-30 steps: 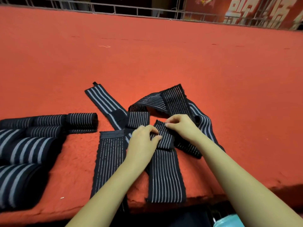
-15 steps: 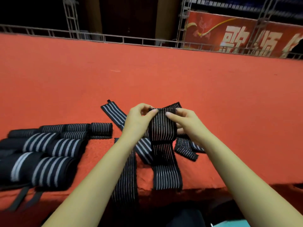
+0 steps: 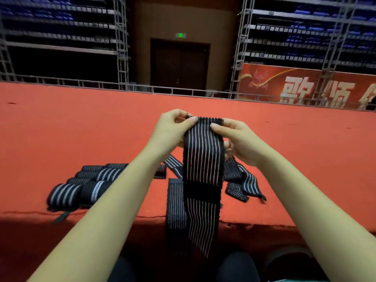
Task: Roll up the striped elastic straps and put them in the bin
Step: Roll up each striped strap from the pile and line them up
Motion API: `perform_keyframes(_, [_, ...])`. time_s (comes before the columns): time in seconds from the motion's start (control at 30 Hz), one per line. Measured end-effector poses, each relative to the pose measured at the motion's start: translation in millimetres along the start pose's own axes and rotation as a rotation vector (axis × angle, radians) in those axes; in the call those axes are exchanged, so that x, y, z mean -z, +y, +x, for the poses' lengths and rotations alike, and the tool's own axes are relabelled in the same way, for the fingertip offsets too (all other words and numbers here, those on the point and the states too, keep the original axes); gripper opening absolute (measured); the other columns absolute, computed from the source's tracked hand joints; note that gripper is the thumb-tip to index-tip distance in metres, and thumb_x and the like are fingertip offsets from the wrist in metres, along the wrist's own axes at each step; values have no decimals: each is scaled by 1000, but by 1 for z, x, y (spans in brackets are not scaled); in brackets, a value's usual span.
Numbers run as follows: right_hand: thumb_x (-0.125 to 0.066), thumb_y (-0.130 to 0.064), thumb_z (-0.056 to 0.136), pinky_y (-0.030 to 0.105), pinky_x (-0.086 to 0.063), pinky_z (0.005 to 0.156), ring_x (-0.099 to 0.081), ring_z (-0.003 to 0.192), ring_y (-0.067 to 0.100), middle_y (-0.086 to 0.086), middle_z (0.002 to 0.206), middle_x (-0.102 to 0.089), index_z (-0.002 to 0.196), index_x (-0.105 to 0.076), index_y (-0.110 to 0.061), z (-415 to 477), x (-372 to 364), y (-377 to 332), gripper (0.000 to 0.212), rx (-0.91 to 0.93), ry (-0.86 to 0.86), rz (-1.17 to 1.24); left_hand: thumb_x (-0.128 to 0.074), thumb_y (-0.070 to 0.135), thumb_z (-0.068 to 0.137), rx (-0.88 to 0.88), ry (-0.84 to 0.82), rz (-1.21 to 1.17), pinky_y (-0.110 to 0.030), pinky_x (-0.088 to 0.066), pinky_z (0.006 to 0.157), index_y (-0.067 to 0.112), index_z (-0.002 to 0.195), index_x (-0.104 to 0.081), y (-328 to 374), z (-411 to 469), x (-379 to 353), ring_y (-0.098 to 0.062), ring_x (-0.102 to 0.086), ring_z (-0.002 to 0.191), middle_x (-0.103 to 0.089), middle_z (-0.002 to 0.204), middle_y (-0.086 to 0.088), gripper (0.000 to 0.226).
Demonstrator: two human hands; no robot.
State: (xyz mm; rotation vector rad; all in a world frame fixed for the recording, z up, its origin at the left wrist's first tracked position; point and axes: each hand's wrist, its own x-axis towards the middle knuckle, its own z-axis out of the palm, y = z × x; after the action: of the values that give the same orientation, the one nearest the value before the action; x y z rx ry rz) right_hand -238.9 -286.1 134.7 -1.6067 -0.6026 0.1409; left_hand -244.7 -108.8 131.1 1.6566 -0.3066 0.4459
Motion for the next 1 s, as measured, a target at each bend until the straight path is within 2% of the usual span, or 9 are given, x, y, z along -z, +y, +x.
perform_keyframes(0.27, [-49, -17, 99, 25, -50, 39, -63, 50, 17, 1, 75, -67, 104, -59, -14, 1, -37, -8, 12, 46, -57, -36, -62, 20, 93, -36, 58, 121, -19, -48, 47, 8, 100, -65, 14, -25, 39, -4, -61, 60, -64, 85, -3, 14])
perform_keyframes(0.37, [-52, -19, 98, 27, -52, 42, -62, 51, 17, 2, 74, -67, 101, -59, -11, 14, -40, 29, 10, -58, -24, -80, -60, 17, 94, 76, 38, 145, -31, -57, 61, 8, 99, -66, -24, -23, 45, -15, -64, 71, -66, 89, -10, 11])
perform_keyframes(0.43, [-53, -21, 99, 33, -57, 53, -62, 61, 20, 6, 82, -66, 102, -61, -10, 26, -43, 63, 14, -135, 2, -119, -61, 13, 94, 156, 38, 180, -40, -55, 75, 8, 96, -66, -59, -20, 45, -21, -63, 81, -65, 91, -12, 8])
perform_keyframes(0.53, [-53, -21, 99, 50, -54, 85, -63, 85, 21, 3, 87, -66, 92, -63, -13, 43, -48, 122, 15, -224, 64, -142, -63, 12, 92, 313, 54, 216, -41, -53, 86, 7, 100, -65, -118, -15, 41, -24, -63, 91, -63, 92, -9, 10])
perform_keyframes(0.6, [-56, -23, 97, 54, -52, 91, -61, 90, 17, -3, 84, -64, 83, -62, -16, 55, -51, 161, 16, -271, 119, -167, -66, 16, 90, 405, 71, 249, -44, -53, 92, 7, 101, -64, -156, -12, 37, -26, -65, 96, -65, 93, -7, 14])
perform_keyframes(0.73, [-62, -31, 89, 45, -52, 79, -55, 76, 18, 6, 78, -56, 91, -59, 11, 75, -52, 218, 43, -316, 229, -279, -69, 24, 88, 485, 98, 288, -44, -53, 90, 16, 89, -63, -213, -3, 31, -23, -65, 95, -65, 90, -2, 10])
perform_keyframes(0.83, [-61, -22, 92, 33, -39, 64, -48, 64, 15, 3, 66, -52, 75, -59, -3, 85, -46, 237, 25, -272, 284, -391, -66, 25, 90, 481, 96, 341, -33, -49, 81, 7, 99, -66, -243, 7, 23, -19, -62, 91, -66, 94, -2, 21])
perform_keyframes(0.9, [-62, -20, 92, 32, -28, 57, -38, 57, 14, 3, 58, -39, 64, -46, -12, 93, -42, 248, 32, -275, 295, -475, -64, 25, 91, 470, 96, 399, -24, -38, 76, 10, 95, -64, -257, 13, 17, -15, -59, 92, -64, 95, 1, 15])
perform_keyframes(1.0, [-64, -17, 89, 32, -26, 55, -38, 57, 17, 10, 60, -40, 61, -44, -5, 103, -36, 267, 36, -294, 288, -548, -63, 23, 92, 459, 121, 464, -21, -33, 74, 11, 95, -65, -279, 19, 12, -13, -56, 92, -63, 95, 1, 13])
